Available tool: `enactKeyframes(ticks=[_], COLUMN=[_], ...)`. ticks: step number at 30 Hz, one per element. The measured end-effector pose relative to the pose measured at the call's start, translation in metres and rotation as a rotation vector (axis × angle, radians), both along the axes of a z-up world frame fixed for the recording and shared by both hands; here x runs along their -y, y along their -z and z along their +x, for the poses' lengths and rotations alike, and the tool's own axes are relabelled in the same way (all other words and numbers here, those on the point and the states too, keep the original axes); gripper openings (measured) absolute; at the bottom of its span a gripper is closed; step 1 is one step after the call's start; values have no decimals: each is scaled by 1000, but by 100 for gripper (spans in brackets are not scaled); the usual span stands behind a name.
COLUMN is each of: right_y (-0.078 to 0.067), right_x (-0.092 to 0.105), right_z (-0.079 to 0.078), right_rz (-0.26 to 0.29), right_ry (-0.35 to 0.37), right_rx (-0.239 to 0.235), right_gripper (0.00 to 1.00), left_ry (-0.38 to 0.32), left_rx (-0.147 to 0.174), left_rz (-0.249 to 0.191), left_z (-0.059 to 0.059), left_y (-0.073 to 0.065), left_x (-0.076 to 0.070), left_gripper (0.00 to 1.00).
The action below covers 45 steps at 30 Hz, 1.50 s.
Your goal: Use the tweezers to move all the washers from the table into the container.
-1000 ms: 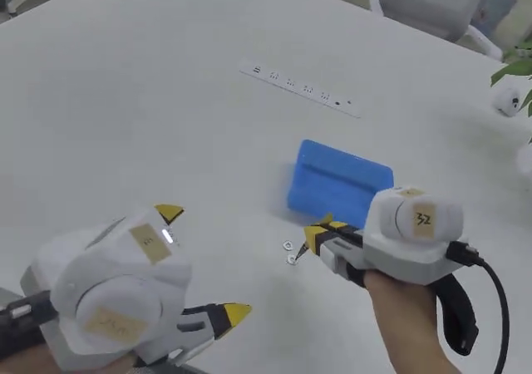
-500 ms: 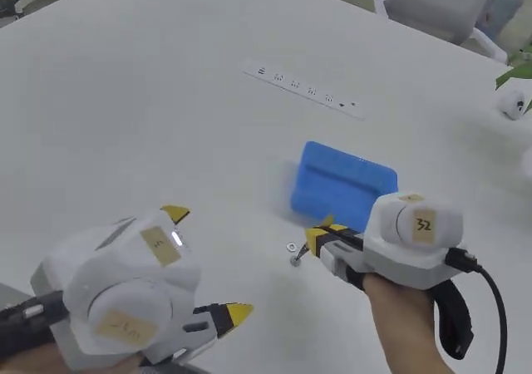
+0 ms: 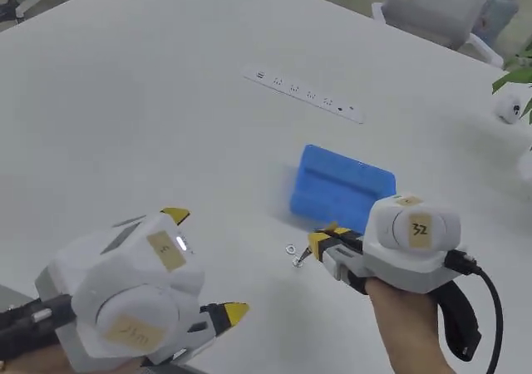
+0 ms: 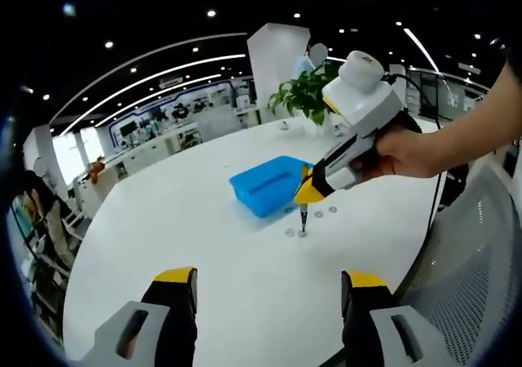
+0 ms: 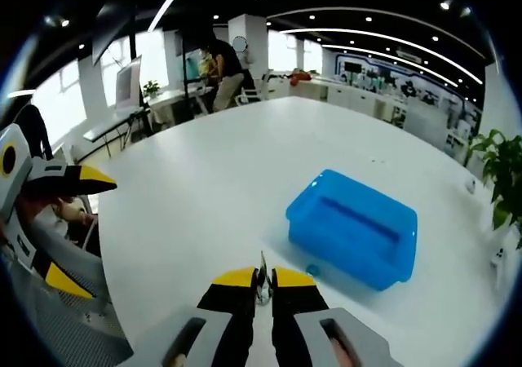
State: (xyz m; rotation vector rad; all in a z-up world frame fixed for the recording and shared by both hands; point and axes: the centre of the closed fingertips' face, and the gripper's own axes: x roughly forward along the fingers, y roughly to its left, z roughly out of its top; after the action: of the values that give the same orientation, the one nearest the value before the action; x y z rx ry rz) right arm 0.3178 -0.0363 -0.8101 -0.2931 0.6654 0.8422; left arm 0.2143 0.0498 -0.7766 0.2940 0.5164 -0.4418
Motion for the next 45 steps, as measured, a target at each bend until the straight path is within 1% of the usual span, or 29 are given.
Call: enactKeyframes(ticks=[2,4,6,13,16,20,22,23,26,27,29,31,34,37,39,41,42,43,45], right_y=[1,1,1,-2,1,1,-2,-2,3,2,2,2,3,4,5,5,5,6,5], right_x=[0,1,1,-2,-2,-1,-2,-2,-1,0,1,1,4,8,9,11,11,11,11], right_z=[1,2,3,7,7,7,6,6,6,7,8,7,4,1,1,0,-1,-1,0], right_rz=[-10,-7,-1,4,-5,7,38,43,18,26,38,41,35,23,18,7,-1,-4,-9], right_ry=[-4,0,2,2,-3,8,25,27,23,28,39,41,45,41,45,45,40,37,37], right_rx=[5,3,1,6,4,0,-19,-21,-16,-14,-27,-26,-22,-4,-9,-13,-11,-14,-31], right_gripper=[3,3,3,2,2,2,2,2,2,2,2,2,2,2,2,2,1,1,1], left_ry=[-1,0,1,3,5,2,-1,0,3,4,5,4,3,0,-2,2,13,22,29], left_rx=[1,-2,3,-3,-2,-5,-6,-6,-6,-7,-6,-7,-5,-6,-7,-15,-21,-28,-24], left_rz=[3,10,16,17,22,23,24,24,28,30,35,34,36,39,40,32,12,-18,-22], left_z=[0,0,0,0,0,0,0,0,0,0,0,0,0,1,1,0,0,-1,-1], left_y=[0,1,1,2,2,3,3,3,3,3,3,3,3,4,4,5,5,4,3], left_x=[0,0,-1,-1,-1,-1,-2,-2,-1,-1,-1,-1,-2,-2,-3,-1,2,7,8], left_gripper=[72,71,70,70,70,70,69,69,69,69,69,68,68,68,68,70,73,77,80])
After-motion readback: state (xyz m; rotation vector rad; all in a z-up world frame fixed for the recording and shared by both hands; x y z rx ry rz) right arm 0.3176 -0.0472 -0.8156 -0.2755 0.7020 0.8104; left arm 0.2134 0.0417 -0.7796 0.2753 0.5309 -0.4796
